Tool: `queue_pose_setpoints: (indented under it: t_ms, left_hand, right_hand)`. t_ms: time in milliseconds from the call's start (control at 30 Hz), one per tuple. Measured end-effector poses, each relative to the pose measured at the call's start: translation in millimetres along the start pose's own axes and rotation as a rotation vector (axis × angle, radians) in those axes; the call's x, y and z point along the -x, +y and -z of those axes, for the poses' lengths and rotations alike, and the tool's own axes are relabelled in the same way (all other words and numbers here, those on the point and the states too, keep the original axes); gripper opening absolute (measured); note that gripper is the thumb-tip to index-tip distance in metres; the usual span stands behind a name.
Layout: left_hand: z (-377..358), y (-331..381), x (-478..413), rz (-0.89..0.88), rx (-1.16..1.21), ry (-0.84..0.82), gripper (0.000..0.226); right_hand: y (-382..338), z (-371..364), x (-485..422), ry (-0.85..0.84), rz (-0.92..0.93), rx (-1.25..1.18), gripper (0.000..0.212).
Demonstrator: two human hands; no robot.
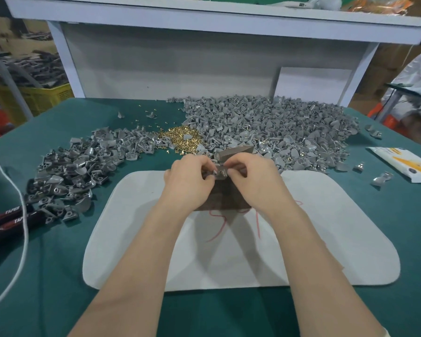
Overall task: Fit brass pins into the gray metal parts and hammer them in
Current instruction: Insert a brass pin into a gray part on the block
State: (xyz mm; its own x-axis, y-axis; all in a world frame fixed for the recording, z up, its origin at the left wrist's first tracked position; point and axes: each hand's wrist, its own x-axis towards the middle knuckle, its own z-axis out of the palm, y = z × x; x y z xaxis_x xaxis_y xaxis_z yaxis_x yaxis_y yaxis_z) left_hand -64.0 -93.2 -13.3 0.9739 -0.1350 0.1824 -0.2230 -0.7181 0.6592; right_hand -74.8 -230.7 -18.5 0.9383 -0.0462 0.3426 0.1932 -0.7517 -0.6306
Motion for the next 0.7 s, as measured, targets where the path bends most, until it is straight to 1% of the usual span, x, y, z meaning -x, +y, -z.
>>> queue_pose_setpoints:
  t_ms: [67,133,233,300,367,400,467,533,600,700]
  left_hand:
    - [0,0,0,0.015,-0.019,-0.007,0.012]
    - [0,-1,0,0.02,-0.002,-0.01,0.011]
    - [1,-1,0,0.021,0.035,-0.016,0.011]
    - [1,-1,1,0.021,0.041,-0.013,0.012]
    - [1,-1,1,0.023,0.035,-0.009,0.012]
    - [1,-1,0,0.023,0.029,-0.01,0.013]
    - [0,-1,0,0.023,0.012,-0.01,0.015]
    - [0,0,0,0.027,-0.002,0.003,0.015]
    - [-1,0,0,0.027,-0.007,0.009,0.014]
    - [-1,-1,0,0.025,-0.008,0.001,0.013]
  right_hand:
    - [1,4,-1,0.019,-0.039,-0.007,0.02]
    - [4,9,-1,0.088,-0.097,-0.005,0.02]
    - [12,19,-2,0.199,-0.216,0.12,0.019]
    - [17,24,-1,0.154,-0.305,0.222,0.021]
    - [20,25,-1,0.099,-0.332,0.242,0.022]
    - [19,24,-2,0.112,-0.304,0.214,0.021]
    - [12,21,-2,0.179,-0.199,0.079,0.015]
    - [2,16,-2,0.16,-0.077,-0.023,0.01]
    - [-4,7,-1,0.088,0.016,0.003,0.009]
    - [-7,-4,0,0.027,0.061,0.056,0.011]
